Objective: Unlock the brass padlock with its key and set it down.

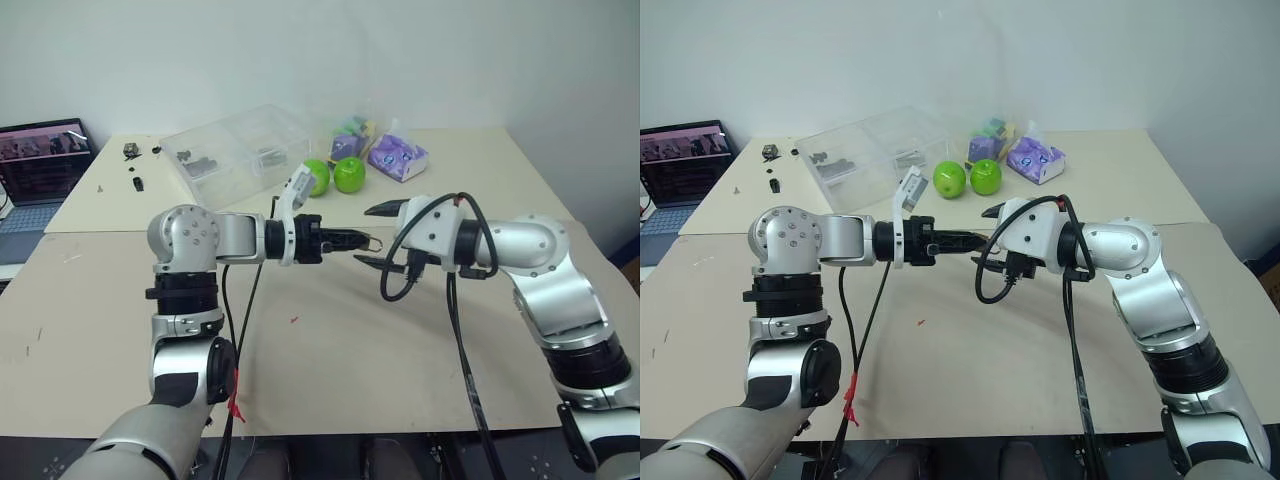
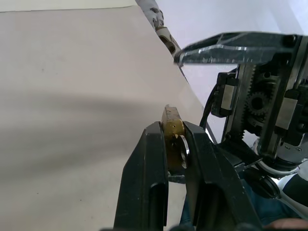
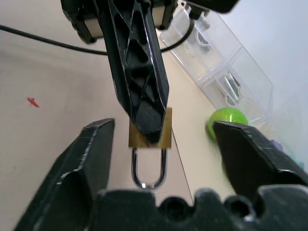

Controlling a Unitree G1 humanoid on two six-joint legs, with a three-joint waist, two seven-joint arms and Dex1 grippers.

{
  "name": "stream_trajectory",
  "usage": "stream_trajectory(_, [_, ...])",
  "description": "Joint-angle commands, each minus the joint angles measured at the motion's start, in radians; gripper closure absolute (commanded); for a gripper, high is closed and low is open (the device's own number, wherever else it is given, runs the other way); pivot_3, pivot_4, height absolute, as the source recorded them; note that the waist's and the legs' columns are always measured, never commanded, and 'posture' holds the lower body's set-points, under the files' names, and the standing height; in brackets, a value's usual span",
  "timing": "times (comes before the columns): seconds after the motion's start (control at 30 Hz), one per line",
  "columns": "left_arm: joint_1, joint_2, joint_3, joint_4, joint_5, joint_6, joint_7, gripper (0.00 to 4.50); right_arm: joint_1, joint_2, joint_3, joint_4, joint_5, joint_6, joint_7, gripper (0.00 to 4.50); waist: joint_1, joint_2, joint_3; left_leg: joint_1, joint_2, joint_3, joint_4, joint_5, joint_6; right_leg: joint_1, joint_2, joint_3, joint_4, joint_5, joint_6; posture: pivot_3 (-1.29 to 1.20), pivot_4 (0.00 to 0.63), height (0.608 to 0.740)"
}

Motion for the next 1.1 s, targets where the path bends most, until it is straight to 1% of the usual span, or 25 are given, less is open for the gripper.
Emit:
stream_trajectory(0.03, [-0.022,0.037,0.040,-0.008,-0.037,0.004,0.003,4.47,0.051,-0.048,-0.061,0.018,-0.002,-0.051,0.004,0.30,0.001,0.000,0.000,0.000,0.000,0.000,0.000,0.000,0.000,0.000,0.000,0.000,0.000,0.000,0.000,0.00,0.150,0.740])
stream_trajectory(0.13, [-0.014,0.048,0.066,0.007,-0.068,0.004,0.031,4.47,0.110,-0.077,-0.083,0.043,-0.005,-0.087,-0.001,0.30,0.003,0.000,0.000,0.000,-0.001,0.000,0.000,0.000,0.000,0.000,-0.001,0.000,0.000,0.000,0.000,0.00,0.150,0.740])
stream_trajectory(0.2, [-0.011,0.044,0.107,0.042,-0.120,0.004,0.073,4.47,0.144,-0.067,-0.105,0.046,0.015,-0.088,-0.017,0.30,0.003,0.000,0.000,0.000,-0.001,0.000,0.000,0.000,0.000,0.000,-0.001,0.000,-0.001,0.000,0.000,0.00,0.150,0.740])
stream_trajectory(0.3, [-0.007,0.035,0.160,0.105,-0.228,0.004,0.168,4.47,0.175,-0.038,-0.124,0.038,0.051,-0.070,-0.031,0.30,0.002,-0.001,0.000,0.000,-0.001,0.000,0.000,0.000,0.000,0.001,-0.001,0.000,-0.001,0.000,0.000,0.00,0.150,0.740])
stream_trajectory(0.43, [0.047,0.059,0.152,0.136,-0.401,0.004,0.296,4.47,0.195,0.000,-0.140,0.030,0.100,-0.039,-0.043,0.30,-0.003,-0.001,0.000,0.000,-0.001,0.000,0.000,0.000,0.000,0.000,-0.001,0.001,0.000,0.000,0.000,0.00,0.150,0.740])
stream_trajectory(0.47, [0.062,0.065,0.148,0.143,-0.445,0.004,0.330,4.47,0.196,0.009,-0.143,0.028,0.113,-0.030,-0.046,0.80,-0.003,0.000,0.000,0.001,-0.001,0.000,0.000,0.000,0.000,0.000,-0.001,0.001,0.001,0.000,0.000,0.00,0.150,0.740])
stream_trajectory(0.5, [0.074,0.067,0.149,0.151,-0.485,0.004,0.363,4.47,0.195,0.014,-0.144,0.026,0.121,-0.026,-0.047,0.96,-0.003,0.000,0.000,0.001,-0.001,0.000,0.000,0.000,0.000,0.000,-0.001,0.002,0.001,0.000,0.000,0.00,0.150,0.740])
stream_trajectory(0.6, [0.106,0.068,0.144,0.160,-0.580,0.004,0.450,4.47,0.188,0.027,-0.144,0.022,0.142,-0.014,-0.053,1.89,0.002,0.000,0.000,0.001,-0.001,0.000,0.000,0.000,0.000,0.000,-0.001,0.002,0.001,0.000,0.000,0.00,0.150,0.740])
stream_trajectory(0.63, [0.117,0.066,0.142,0.159,-0.607,0.004,0.477,4.47,0.184,0.033,-0.143,0.021,0.149,-0.007,-0.056,2.36,0.003,-0.001,0.000,0.001,-0.001,0.000,0.000,0.000,0.000,0.000,-0.002,0.002,0.001,0.000,0.000,0.00,0.150,0.740])
stream_trajectory(0.67, [0.125,0.065,0.141,0.158,-0.630,0.004,0.499,4.47,0.180,0.038,-0.143,0.020,0.158,-0.001,-0.057,2.62,0.004,-0.001,0.000,0.001,-0.001,0.000,0.000,0.000,0.000,0.000,-0.002,0.002,0.001,0.000,0.000,0.00,0.150,0.740])
stream_trajectory(0.7, [0.130,0.063,0.140,0.157,-0.651,0.004,0.521,4.47,0.177,0.043,-0.142,0.019,0.167,0.006,-0.057,3.03,0.004,0.000,0.000,0.001,-0.002,0.000,0.000,0.000,0.000,0.000,-0.002,0.002,0.001,0.000,0.000,0.00,0.150,0.740])
stream_trajectory(0.83, [0.137,0.061,0.123,0.159,-0.748,-0.018,0.611,4.47,0.170,0.053,-0.134,0.019,0.185,0.021,-0.051,4.31,0.005,0.000,0.000,0.000,-0.002,0.000,0.000,0.000,0.000,0.000,-0.003,0.002,0.001,0.000,0.000,0.00,0.150,0.740])
stream_trajectory(0.87, [0.138,0.061,0.110,0.158,-0.783,-0.032,0.638,4.47,0.171,0.056,-0.131,0.017,0.190,0.026,-0.052,4.47,0.005,0.000,0.000,0.000,-0.002,0.000,0.000,0.000,0.000,0.000,-0.003,0.002,0.001,0.000,0.000,0.00,0.150,0.740])
stream_trajectory(1.1, [0.159,0.107,-0.031,0.111,-1.030,-0.170,0.802,4.47,0.186,0.077,-0.115,-0.003,0.193,0.048,-0.067,4.47,0.004,0.000,0.000,0.000,-0.002,0.000,0.000,0.000,-0.001,0.000,-0.003,0.003,0.001,0.000,0.000,0.00,0.150,0.740])
